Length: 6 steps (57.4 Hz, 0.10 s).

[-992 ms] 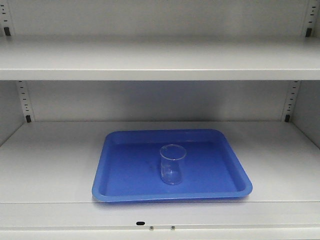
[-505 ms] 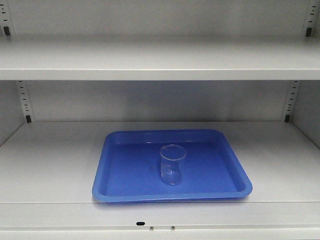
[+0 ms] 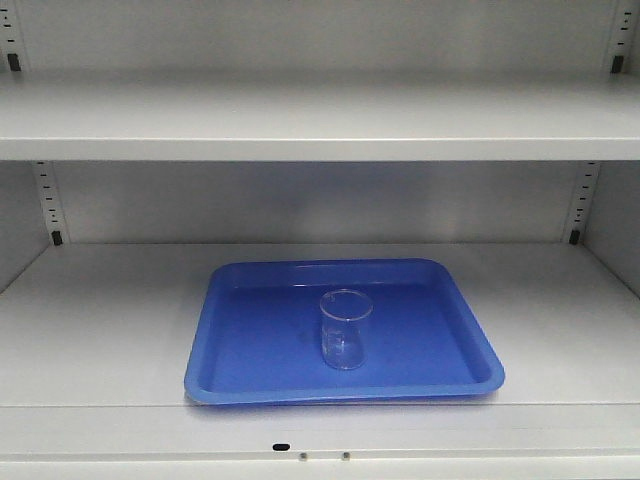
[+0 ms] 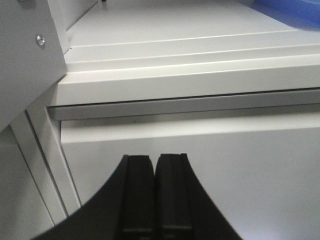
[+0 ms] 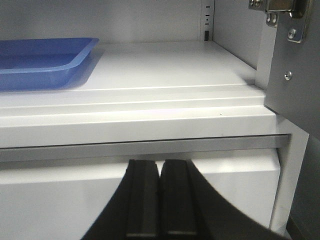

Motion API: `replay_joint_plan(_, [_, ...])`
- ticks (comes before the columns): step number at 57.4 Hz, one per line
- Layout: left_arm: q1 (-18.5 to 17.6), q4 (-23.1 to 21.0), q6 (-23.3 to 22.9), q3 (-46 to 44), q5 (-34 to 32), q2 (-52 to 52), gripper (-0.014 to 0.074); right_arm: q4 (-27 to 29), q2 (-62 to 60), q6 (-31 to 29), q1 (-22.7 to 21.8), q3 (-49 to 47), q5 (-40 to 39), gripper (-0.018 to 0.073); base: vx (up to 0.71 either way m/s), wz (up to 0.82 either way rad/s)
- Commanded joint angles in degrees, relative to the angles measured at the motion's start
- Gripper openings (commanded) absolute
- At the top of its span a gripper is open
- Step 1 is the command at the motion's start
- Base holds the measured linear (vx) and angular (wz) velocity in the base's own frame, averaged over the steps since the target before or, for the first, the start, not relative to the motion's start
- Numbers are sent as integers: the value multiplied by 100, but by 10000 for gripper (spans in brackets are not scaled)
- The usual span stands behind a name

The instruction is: Pick beaker and place in left cabinet

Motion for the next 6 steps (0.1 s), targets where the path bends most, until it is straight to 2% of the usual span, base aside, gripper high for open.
replay_joint_plan(1, [-4, -11, -20, -54, -475, -98, 4, -5, -78, -63, -36, 12, -460, -4, 0, 0])
replay_joint_plan(6, [-4, -11, -20, -54, -475, -98, 4, -5, -78, -63, -36, 12, -460, -4, 0, 0])
